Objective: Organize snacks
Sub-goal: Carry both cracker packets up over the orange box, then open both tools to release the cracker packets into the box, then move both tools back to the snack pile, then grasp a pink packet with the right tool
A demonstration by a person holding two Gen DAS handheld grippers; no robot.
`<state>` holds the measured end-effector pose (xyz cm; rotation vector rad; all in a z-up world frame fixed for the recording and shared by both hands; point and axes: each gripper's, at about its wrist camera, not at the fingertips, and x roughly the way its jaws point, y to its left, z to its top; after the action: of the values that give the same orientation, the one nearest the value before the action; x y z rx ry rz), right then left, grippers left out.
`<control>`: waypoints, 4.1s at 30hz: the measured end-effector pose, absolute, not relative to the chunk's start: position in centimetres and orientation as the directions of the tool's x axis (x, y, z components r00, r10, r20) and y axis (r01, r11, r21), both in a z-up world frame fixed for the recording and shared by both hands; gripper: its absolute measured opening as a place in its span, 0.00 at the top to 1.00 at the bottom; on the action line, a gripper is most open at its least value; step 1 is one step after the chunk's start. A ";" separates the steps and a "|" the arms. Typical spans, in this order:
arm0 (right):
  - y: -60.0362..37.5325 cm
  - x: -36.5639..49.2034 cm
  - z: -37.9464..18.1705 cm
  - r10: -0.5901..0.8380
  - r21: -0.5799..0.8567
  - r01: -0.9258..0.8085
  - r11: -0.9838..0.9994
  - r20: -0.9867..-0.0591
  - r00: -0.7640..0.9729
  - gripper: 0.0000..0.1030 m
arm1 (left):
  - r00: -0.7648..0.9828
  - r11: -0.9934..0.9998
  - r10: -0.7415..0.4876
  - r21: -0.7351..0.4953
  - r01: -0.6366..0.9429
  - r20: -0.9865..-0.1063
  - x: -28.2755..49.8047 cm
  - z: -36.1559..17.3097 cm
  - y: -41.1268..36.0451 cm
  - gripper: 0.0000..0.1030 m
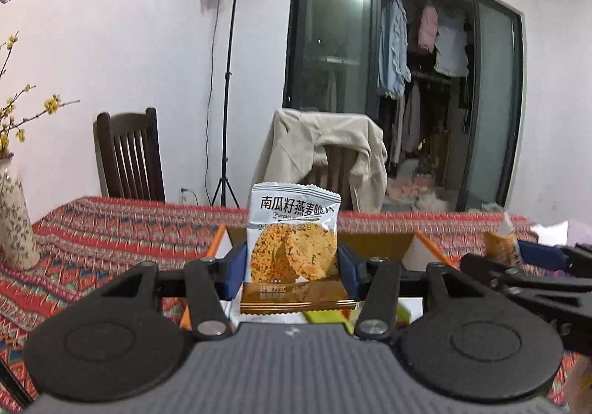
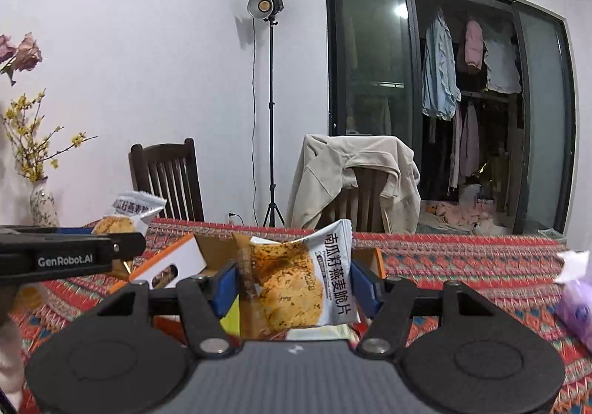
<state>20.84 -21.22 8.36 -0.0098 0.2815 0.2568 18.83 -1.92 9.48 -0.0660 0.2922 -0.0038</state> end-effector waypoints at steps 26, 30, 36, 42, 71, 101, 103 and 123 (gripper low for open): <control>-20.2 30.9 3.0 0.182 0.049 -0.176 0.983 -0.341 0.922 0.39 | 0.939 0.995 0.034 -0.080 -0.065 -0.343 27.6 5.4 -0.1 0.49; -20.1 30.9 2.6 0.193 0.049 -0.188 0.981 -0.361 0.912 0.28 | 0.933 0.993 0.053 -0.082 -0.088 -0.356 27.7 5.1 0.2 0.44; -20.2 30.4 2.3 0.205 0.064 -0.195 0.979 -0.364 0.908 0.00 | 0.942 0.986 0.071 -0.120 -0.117 -0.329 27.2 5.2 0.8 0.00; -20.6 30.1 2.5 0.204 0.086 -0.185 0.979 -0.361 0.910 0.00 | 0.939 0.985 0.082 -0.114 -0.126 -0.334 27.3 5.3 0.8 0.00; -21.4 21.0 7.8 0.265 0.081 -0.253 0.964 -0.313 0.912 0.00 | 0.953 0.989 0.042 -0.124 -0.082 -0.300 18.6 10.6 2.0 0.00; -12.9 15.6 -2.2 0.354 0.070 -0.419 0.905 -0.669 0.654 0.00 | 0.844 0.993 0.060 -0.052 -0.104 -0.533 10.0 2.1 7.0 0.00; -12.6 16.2 -2.7 0.353 0.081 -0.419 0.904 -0.692 0.629 0.00 | 0.840 0.993 0.059 -0.053 -0.104 -0.539 9.8 1.8 7.3 0.00; -11.9 14.7 -2.3 0.358 0.018 -0.459 0.888 -0.654 0.667 0.40 | 0.825 0.990 0.073 -0.062 -0.130 -0.560 8.9 1.4 8.6 0.00</control>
<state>14.67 -11.87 -2.31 -0.1528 0.7033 0.4629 8.86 8.60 1.38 -0.0991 0.5904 0.1081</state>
